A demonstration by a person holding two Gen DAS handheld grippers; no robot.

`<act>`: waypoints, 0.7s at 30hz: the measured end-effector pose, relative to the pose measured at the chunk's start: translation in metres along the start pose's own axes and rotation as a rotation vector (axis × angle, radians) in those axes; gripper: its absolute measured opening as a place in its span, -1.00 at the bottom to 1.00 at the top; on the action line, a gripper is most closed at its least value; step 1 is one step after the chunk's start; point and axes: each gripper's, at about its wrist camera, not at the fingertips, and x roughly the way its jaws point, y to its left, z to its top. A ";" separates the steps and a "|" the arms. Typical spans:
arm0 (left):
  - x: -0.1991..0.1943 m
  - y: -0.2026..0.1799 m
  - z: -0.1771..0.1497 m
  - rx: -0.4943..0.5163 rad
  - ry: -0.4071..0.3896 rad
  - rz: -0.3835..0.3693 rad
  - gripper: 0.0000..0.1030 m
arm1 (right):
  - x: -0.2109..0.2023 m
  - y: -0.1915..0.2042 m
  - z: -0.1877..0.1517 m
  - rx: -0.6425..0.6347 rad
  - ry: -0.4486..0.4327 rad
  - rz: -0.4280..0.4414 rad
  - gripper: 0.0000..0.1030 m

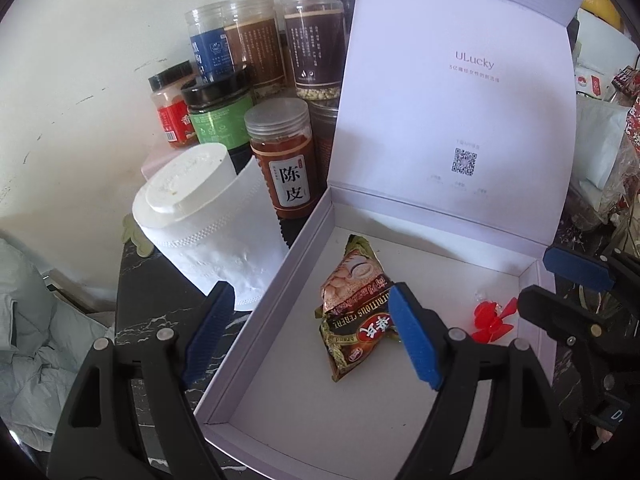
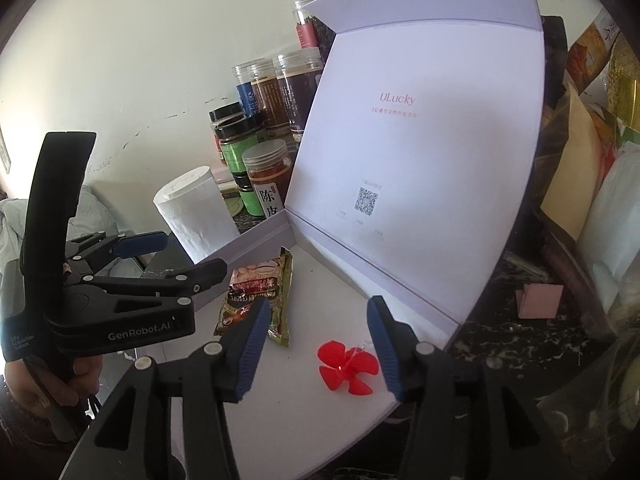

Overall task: Organize objects
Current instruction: 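Open the left tool over the box while the right tool releases the flower inside, then withdraw both tools from the box back toward the remaining snack bags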

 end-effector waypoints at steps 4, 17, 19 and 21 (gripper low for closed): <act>-0.029 -0.005 -0.002 0.002 -0.033 0.011 0.66 | -0.011 0.003 0.003 -0.003 -0.024 -0.028 0.13; -0.092 0.001 -0.011 -0.008 -0.103 0.048 0.79 | -0.048 0.020 0.010 -0.039 -0.062 -0.082 0.17; -0.099 0.002 -0.013 -0.014 -0.107 0.052 0.81 | -0.055 0.023 0.010 -0.046 -0.070 -0.085 0.17; -0.106 0.003 -0.015 -0.021 -0.113 0.049 0.82 | -0.062 0.026 0.010 -0.051 -0.080 -0.089 0.17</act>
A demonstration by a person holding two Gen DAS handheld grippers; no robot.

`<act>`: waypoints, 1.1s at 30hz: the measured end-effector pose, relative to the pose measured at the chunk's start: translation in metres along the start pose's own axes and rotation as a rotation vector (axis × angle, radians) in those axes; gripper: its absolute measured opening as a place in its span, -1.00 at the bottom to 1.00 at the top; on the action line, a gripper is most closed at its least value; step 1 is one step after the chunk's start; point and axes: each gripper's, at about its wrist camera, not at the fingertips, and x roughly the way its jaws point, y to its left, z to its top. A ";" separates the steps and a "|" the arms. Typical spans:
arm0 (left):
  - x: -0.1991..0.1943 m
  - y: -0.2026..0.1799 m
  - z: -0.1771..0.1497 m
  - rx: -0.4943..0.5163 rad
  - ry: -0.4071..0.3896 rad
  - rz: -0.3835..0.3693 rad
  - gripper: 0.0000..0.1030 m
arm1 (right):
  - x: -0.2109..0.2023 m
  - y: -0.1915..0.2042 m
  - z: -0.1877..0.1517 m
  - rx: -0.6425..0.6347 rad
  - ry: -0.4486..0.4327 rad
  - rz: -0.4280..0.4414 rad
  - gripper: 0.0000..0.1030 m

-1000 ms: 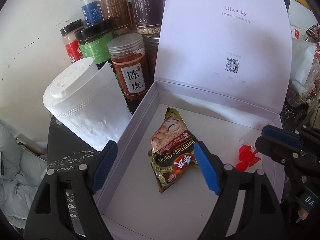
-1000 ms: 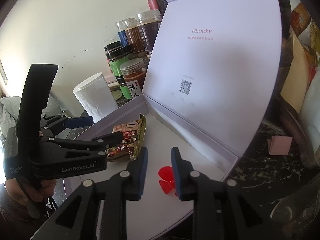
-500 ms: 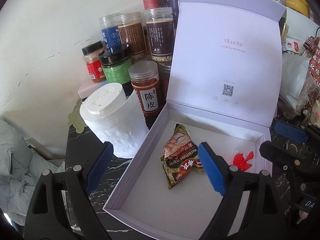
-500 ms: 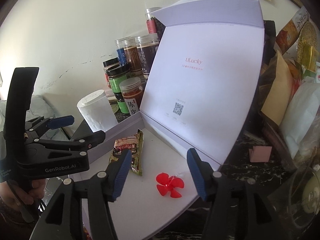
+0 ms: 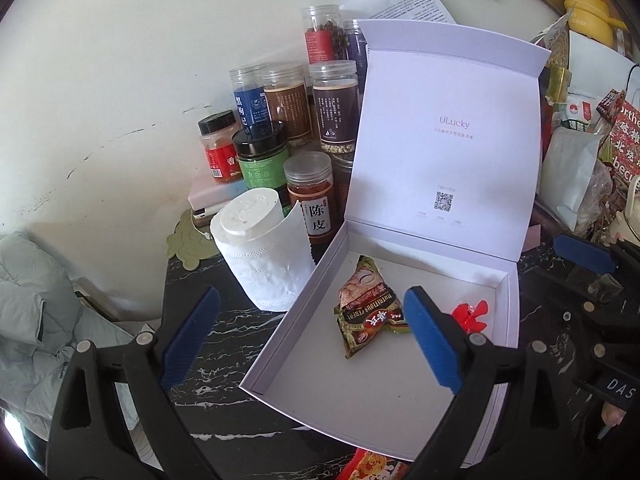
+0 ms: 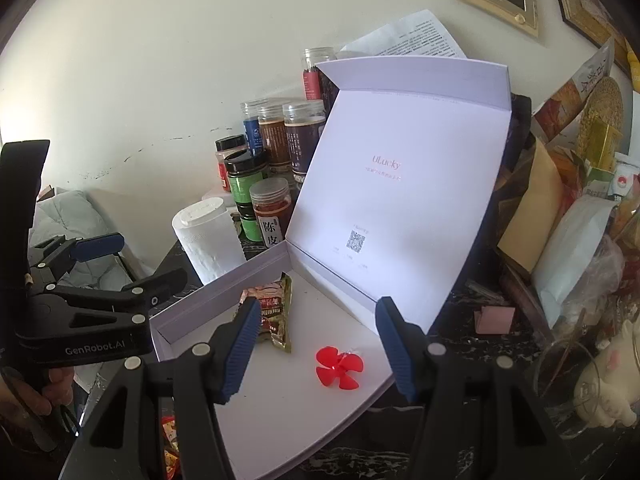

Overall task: Organize objects
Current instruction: 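Withdraw both tools from the box back toward the remaining snack bags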

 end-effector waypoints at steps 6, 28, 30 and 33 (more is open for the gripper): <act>-0.022 0.003 -0.003 0.000 -0.018 -0.003 0.82 | -0.020 0.007 0.001 -0.007 -0.023 -0.006 0.22; -0.106 0.020 -0.021 -0.036 -0.117 -0.021 0.96 | -0.094 0.036 -0.005 -0.048 -0.093 -0.015 0.29; -0.112 0.021 -0.024 -0.039 -0.123 -0.020 0.97 | -0.100 0.038 -0.007 -0.049 -0.097 -0.016 0.29; -0.122 0.021 -0.028 -0.042 -0.131 -0.020 0.97 | -0.110 0.041 -0.010 -0.053 -0.103 -0.019 0.29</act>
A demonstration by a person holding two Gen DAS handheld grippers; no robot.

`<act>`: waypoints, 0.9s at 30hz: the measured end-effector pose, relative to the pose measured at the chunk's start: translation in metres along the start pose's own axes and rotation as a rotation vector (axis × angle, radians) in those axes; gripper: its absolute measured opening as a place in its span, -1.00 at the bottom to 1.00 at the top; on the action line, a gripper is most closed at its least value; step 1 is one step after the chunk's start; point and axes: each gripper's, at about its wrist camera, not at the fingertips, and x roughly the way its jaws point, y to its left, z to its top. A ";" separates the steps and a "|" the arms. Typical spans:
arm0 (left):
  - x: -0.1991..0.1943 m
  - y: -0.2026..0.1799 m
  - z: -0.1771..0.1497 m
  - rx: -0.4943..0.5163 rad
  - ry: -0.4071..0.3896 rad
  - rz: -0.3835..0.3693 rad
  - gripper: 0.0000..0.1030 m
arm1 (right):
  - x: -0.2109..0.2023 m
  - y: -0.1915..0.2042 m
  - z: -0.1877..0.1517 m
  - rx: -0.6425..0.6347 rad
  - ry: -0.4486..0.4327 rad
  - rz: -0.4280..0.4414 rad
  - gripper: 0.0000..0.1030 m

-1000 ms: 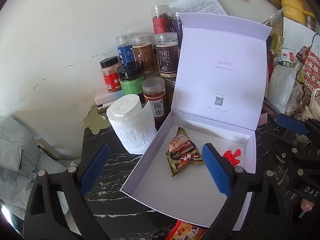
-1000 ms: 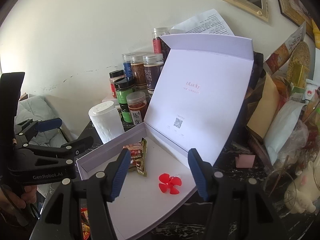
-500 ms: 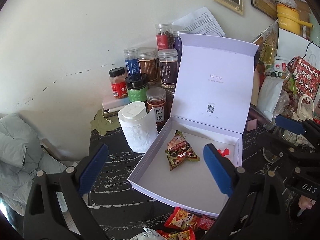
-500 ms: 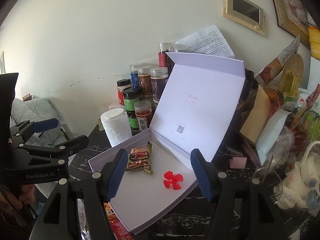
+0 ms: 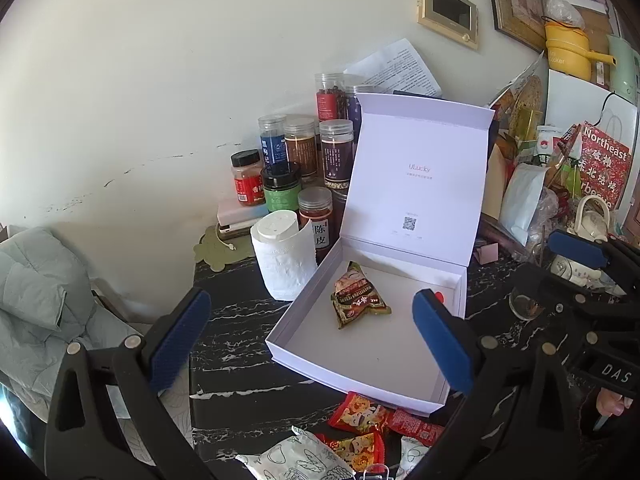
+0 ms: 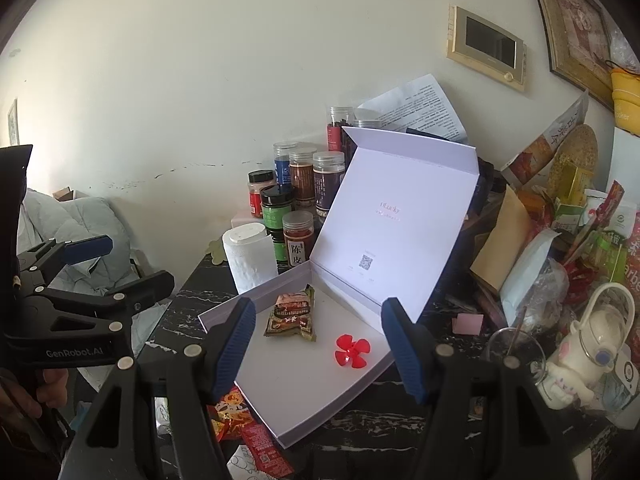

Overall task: Organize objects
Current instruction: 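Withdraw both tools from the box back toward the remaining snack bags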

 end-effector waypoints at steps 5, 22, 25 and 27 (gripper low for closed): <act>-0.015 -0.001 -0.005 -0.004 -0.007 -0.004 0.97 | -0.015 0.005 -0.004 -0.002 -0.006 0.004 0.29; -0.050 0.000 -0.043 -0.023 0.018 0.008 0.99 | -0.044 0.021 -0.040 0.000 0.025 0.033 0.30; -0.053 0.000 -0.051 -0.023 0.028 0.004 0.99 | -0.045 0.023 -0.048 0.000 0.039 0.035 0.30; -0.053 0.000 -0.057 -0.020 0.038 0.007 0.99 | -0.045 0.024 -0.054 0.001 0.052 0.034 0.30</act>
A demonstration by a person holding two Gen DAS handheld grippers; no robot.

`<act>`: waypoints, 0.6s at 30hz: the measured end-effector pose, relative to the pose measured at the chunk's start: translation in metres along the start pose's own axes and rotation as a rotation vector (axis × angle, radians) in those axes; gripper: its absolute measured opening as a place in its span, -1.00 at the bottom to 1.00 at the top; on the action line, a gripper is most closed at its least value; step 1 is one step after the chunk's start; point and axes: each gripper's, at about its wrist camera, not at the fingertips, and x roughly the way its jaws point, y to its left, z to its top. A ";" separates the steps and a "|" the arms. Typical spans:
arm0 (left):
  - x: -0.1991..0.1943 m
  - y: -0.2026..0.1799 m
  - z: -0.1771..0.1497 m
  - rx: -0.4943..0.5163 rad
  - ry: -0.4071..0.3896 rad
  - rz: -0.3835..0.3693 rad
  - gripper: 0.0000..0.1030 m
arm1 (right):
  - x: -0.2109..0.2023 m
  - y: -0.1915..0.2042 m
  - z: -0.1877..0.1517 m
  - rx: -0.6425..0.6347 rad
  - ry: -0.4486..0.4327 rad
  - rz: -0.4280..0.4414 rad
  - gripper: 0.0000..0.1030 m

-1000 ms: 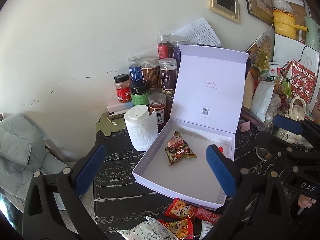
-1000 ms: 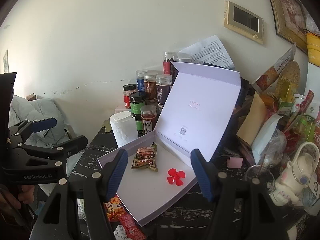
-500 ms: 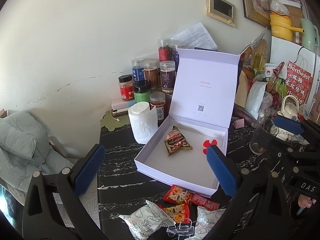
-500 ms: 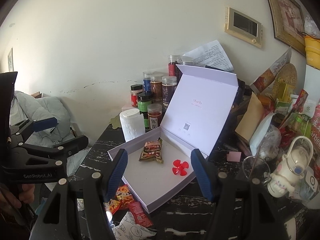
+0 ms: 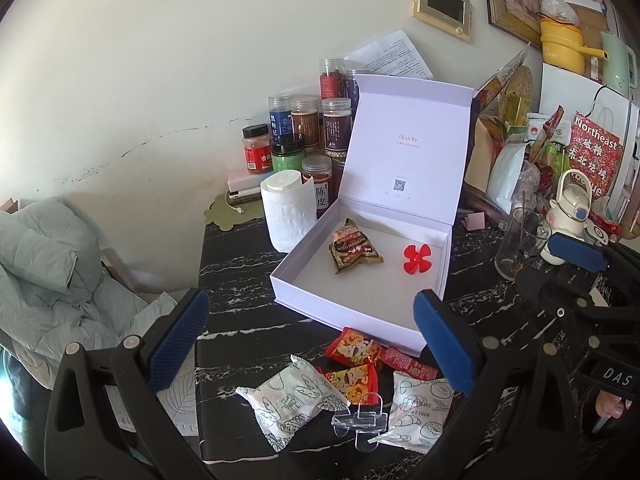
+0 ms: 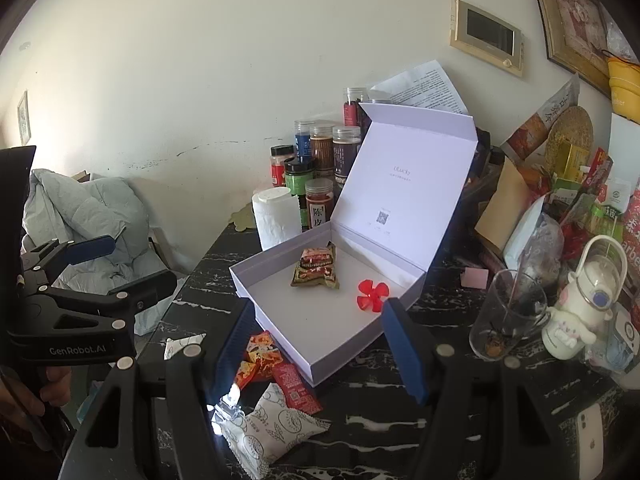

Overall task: Organize objects
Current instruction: 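Withdraw both tools from the box back toward the remaining snack bags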

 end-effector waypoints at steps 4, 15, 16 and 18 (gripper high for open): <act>-0.001 0.002 -0.012 0.006 0.019 -0.003 0.99 | 0.001 0.004 -0.011 0.000 0.021 0.008 0.30; -0.003 0.017 -0.036 -0.024 0.050 0.016 0.99 | 0.005 0.021 -0.041 0.023 0.060 0.069 0.30; -0.001 0.020 -0.039 -0.030 0.058 0.014 0.99 | 0.007 0.023 -0.044 0.023 0.065 0.075 0.30; 0.001 0.024 -0.044 -0.042 0.072 0.009 0.99 | 0.009 0.025 -0.049 0.027 0.075 0.090 0.30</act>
